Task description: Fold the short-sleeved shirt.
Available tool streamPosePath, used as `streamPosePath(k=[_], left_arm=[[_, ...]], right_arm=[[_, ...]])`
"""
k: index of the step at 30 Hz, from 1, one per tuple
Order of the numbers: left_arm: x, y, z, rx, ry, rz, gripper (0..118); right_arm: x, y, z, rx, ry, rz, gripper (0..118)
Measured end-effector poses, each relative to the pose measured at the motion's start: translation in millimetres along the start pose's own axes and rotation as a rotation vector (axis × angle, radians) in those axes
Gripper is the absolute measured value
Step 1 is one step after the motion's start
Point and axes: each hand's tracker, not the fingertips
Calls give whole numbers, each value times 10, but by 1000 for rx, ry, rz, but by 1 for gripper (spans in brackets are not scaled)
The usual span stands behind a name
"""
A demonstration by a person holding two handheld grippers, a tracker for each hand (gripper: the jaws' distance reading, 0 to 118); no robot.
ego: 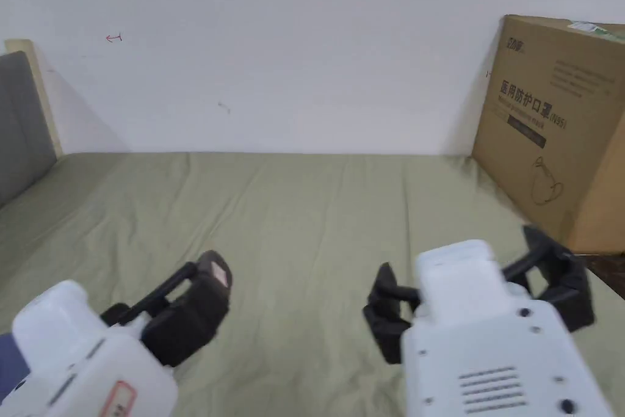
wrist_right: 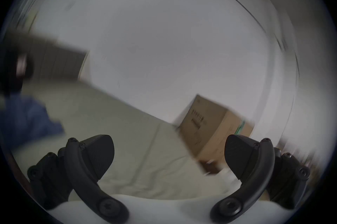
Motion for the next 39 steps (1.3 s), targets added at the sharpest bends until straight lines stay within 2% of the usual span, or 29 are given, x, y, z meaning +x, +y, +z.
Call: streamPosePath(k=[1, 4, 5, 6, 7, 8, 9, 10, 12, 16, 19, 20, 22, 24, 27, 30, 33, 34, 35, 36, 37, 38, 39], left_arm=[[-135, -37, -30, 4, -6, 125, 111], [-516, -233, -79, -22, 29, 373, 111], [-617, -295, -96, -47, 57, 427, 111], [-725, -347, -101, -59, 66, 489, 111], [-800, -376, -94, -72, 89, 548, 111], [-839, -377, -79, -75, 94, 576, 111], [-833, -366, -77, -50, 73, 565, 111], [-796, -328, -77, -44, 78, 534, 111], [-617, -175, -99, -23, 102, 342, 111], [112, 39, -112, -1, 110, -213, 111], [524, -89, -19, 88, 83, -587, 114], [591, -162, 0, 100, 81, -688, 117], [667, -313, 13, 85, 107, -827, 118], [680, -451, -12, 44, 117, -890, 118], [608, -482, -29, -30, 79, -811, 118], [597, -399, 0, -11, 46, -756, 118], [650, -332, 55, 64, 126, -779, 115], [665, -312, 81, 83, 149, -783, 110], [679, -291, 107, 79, 172, -791, 99], [689, -269, 123, 76, 172, -788, 78], [680, -253, 112, 78, 163, -778, 41], [673, -235, 106, 74, 168, -765, 20], [643, -217, 86, 54, 179, -758, 12]], right_arm=[[-130, 25, 20, 7, 9, 136, 118], [-586, -76, 32, -12, 4, 536, 118], [-698, -153, 42, -10, 45, 621, 118], [-788, -225, 49, -13, 97, 671, 118], [-833, -297, 29, -21, 134, 682, 118], [-846, -318, 25, -64, 168, 642, 118], [-828, -298, 21, -90, 199, 563, 118], [-745, -255, 9, -101, 232, 448, 118], [-522, -132, -37, -101, 275, 183, 118], [-15, -6, -125, -87, 177, -249, 118], [201, -247, -153, -21, 156, -578, 118], [234, -373, -150, -53, 127, -663, 118], [219, -609, -123, -74, 71, -774, 118], [161, -775, -110, -123, 59, -810, 118], [132, -858, -162, -245, 64, -774, 118], [194, -826, -96, -151, 47, -749, 118], [308, -656, -4, -107, 31, -733, 118], [345, -589, 15, -113, 28, -727, 118], [368, -512, 18, -122, 24, -711, 116], [376, -493, 40, -106, 29, -694, 112], [370, -474, 83, -64, 37, -661, 97], [343, -443, 115, -48, 11, -624, 72], [316, -399, 121, -44, -11, -591, 38]])
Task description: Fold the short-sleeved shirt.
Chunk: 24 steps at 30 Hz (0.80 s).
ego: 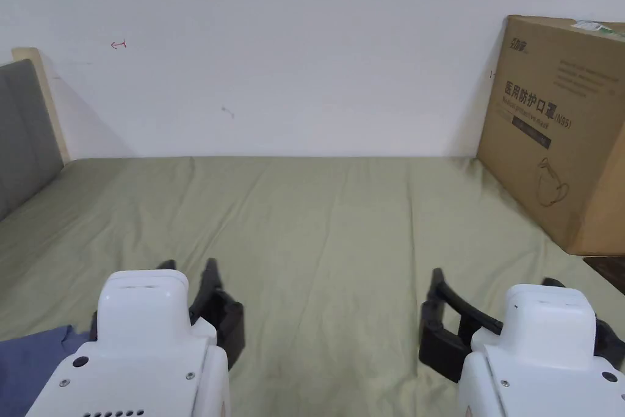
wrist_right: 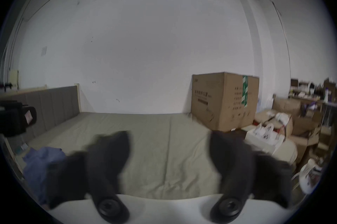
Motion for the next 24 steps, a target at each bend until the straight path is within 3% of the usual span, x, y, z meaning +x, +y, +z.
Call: streamPosePath(k=[1, 2, 3, 5, 8, 14, 24], left_arm=[[-12, -13, -27, -28, 2, 9, 9], [-19, -7, -48, -29, 5, 7, 0], [-44, -36, -53, -30, -5, 7, 0], [-62, -85, -44, -24, -23, -3, 0], [-40, -80, -87, -18, -35, -23, 0], [34, -25, -74, -13, -42, -36, 0], [-301, -7, -12, -48, 46, -10, 0]], right_arm=[[-27, 10, 0, -7, -17, 20, 15], [-58, 8, -24, -27, -31, 19, 15], [-69, -3, -41, -43, -43, 8, 11], [-18, -37, -31, -41, 38, -41, 9], [-50, -40, -46, -43, -19, 1, 7], [-85, 0, -60, -49, -8, 13, 4], [-336, 53, -105, -61, 117, 29, 4]])
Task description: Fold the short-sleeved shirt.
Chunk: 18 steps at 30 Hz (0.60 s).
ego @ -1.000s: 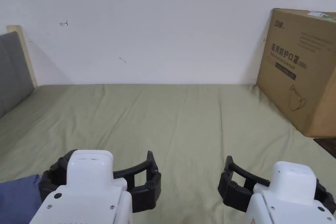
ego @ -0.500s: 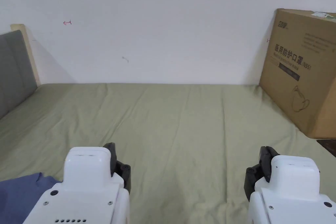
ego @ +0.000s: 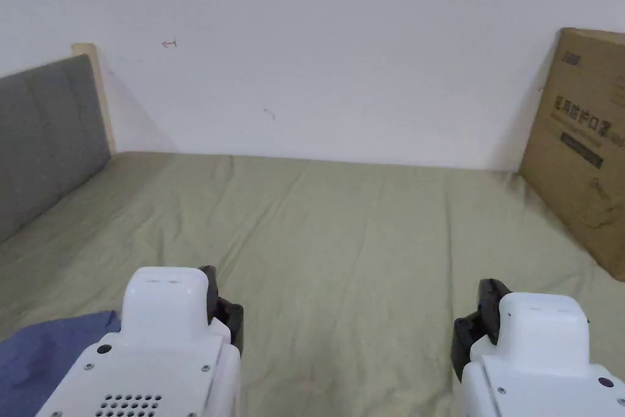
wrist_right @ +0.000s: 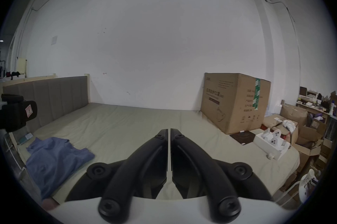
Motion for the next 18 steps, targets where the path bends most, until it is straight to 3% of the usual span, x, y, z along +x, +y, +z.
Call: streamPosePath(k=[3, 6, 10, 14, 18], left_arm=[[-223, 5, 88, -13, 70, 6, 0], [-516, 19, 191, -22, 171, 11, 0], [-886, 26, 353, -27, 298, 21, 0], [-1172, 8, 518, -37, 384, 32, 0], [-1395, -41, 640, -63, 445, 58, 0]], right_arm=[[-205, 55, -45, 1, 85, -27, 4], [-500, 71, -41, 48, 128, -8, 4], [-884, 118, -42, 52, 269, 27, 4], [-1199, 143, -35, 4, 419, -26, 4], [-1503, 88, -35, -45, 516, -26, 4]])
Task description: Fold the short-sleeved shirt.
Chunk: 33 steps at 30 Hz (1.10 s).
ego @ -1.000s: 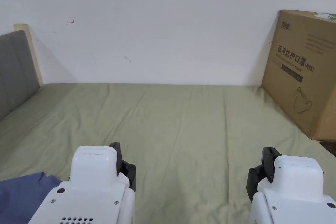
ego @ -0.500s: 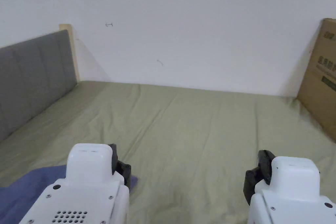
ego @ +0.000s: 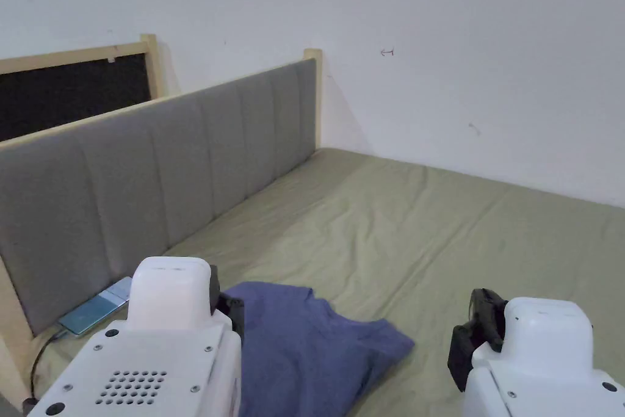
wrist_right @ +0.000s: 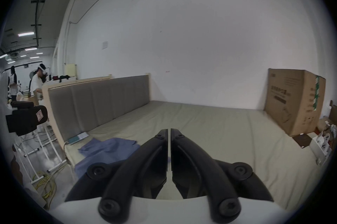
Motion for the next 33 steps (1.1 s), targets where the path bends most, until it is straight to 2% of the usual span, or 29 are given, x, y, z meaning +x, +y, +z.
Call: streamPosePath(k=[3, 7, 12, 14, 15, 17, 18, 19, 21, 24, 27, 29, 30, 31, 32, 33], left_arm=[[-100, -51, -15, -24, 29, 3, 0], [-82, -172, -211, -116, 5, 17, 0], [13, -496, -917, -339, -120, 52, 0], [77, -719, -1256, -421, -159, 58, 1], [103, -820, -1393, -438, -158, 63, 14], [165, -1020, -1742, -555, -180, 73, 78], [188, -1105, -1908, -620, -195, 101, 99], [206, -1206, -2060, -687, -222, 117, 113], [295, -1328, -2268, -784, -226, 101, 109], [463, -1449, -2480, -764, -243, 37, 110], [605, -1627, -2843, -847, -224, 79, 110], [660, -1777, -3011, -933, -213, 120, 105], [722, -1835, -3021, -942, -158, 56, 105], [765, -1810, -2976, -906, -181, 13, 104], [786, -1753, -2920, -888, -167, -10, 95], [788, -1717, -2881, -863, -179, -20, 81]], right_arm=[[-201, -1, 3, -29, 52, -3, 4], [-307, -24, -28, -63, 51, 31, 4], [-246, -85, -70, -109, 70, 6, 4], [-243, -118, -94, -126, 58, 31, 4], [-243, -134, -109, -139, 52, 44, 4], [-223, -167, -156, -177, 55, 44, 4], [-193, -192, -184, -185, 59, 32, 4], [-183, -211, -211, -202, 55, 27, 4], [-170, -257, -263, -224, 45, 29, 4], [-90, -374, -396, -274, 30, 53, 4], [-21, -455, -510, -330, 23, 48, 4], [34, -494, -557, -357, 13, 48, 4], [88, -532, -586, -361, 4, 48, 4], [131, -559, -619, -377, -13, 46, 4], [165, -577, -644, -390, -23, 41, 4], [205, -599, -669, -399, -35, 25, 4]])
